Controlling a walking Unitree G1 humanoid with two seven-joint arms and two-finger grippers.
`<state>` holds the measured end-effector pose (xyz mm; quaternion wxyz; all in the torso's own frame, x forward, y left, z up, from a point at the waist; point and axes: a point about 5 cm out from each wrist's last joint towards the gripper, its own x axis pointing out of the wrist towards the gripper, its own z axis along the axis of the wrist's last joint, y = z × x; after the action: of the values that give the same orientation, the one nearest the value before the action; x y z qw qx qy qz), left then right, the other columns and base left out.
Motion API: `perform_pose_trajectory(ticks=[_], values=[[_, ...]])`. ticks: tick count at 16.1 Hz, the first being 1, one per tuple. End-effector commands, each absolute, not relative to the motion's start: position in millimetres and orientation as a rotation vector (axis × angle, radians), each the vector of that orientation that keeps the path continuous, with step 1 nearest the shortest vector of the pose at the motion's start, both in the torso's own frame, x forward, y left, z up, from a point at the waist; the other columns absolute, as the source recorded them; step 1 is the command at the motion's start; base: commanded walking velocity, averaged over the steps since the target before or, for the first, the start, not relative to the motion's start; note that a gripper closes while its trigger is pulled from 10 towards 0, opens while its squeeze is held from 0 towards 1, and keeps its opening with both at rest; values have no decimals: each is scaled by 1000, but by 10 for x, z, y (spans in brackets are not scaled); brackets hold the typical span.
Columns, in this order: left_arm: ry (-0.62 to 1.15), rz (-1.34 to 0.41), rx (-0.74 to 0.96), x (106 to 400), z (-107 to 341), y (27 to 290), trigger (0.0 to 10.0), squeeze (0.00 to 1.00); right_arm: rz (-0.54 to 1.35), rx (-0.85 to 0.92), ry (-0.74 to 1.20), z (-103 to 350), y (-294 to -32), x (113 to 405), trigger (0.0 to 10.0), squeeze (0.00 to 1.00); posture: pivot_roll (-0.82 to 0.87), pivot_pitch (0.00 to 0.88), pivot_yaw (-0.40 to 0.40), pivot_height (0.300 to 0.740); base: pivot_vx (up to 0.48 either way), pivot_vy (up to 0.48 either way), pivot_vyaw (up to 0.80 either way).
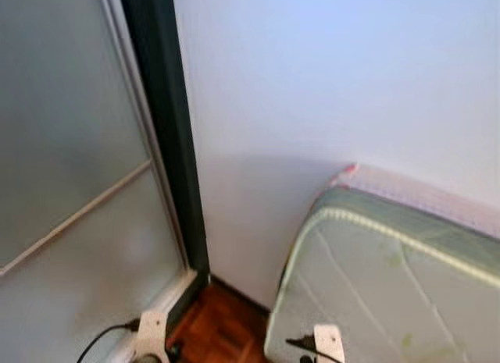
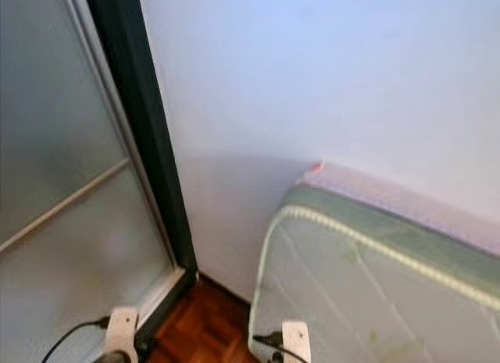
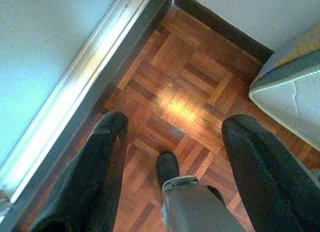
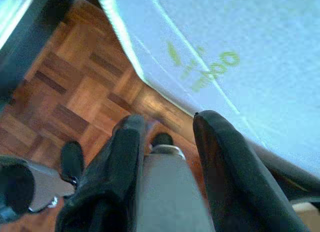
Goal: Clean up the room
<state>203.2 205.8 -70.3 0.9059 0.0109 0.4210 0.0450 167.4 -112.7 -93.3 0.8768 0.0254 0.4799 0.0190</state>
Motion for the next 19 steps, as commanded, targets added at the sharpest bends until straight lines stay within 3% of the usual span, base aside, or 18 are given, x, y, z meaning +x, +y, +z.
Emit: perform_pose_trajectory(ticks=[1,19], values=[[908,112,32,1929,-746,2140,10000,0,54,61,1009,-938,-1061,1650,10000,0,-34,8,-52,740,0,0,0],[906,110,34,1938,-741,2143,10000,0,67,48,1013,-936,-1056,1659,10000,0,-34,10,-52,740,0,0,0]])
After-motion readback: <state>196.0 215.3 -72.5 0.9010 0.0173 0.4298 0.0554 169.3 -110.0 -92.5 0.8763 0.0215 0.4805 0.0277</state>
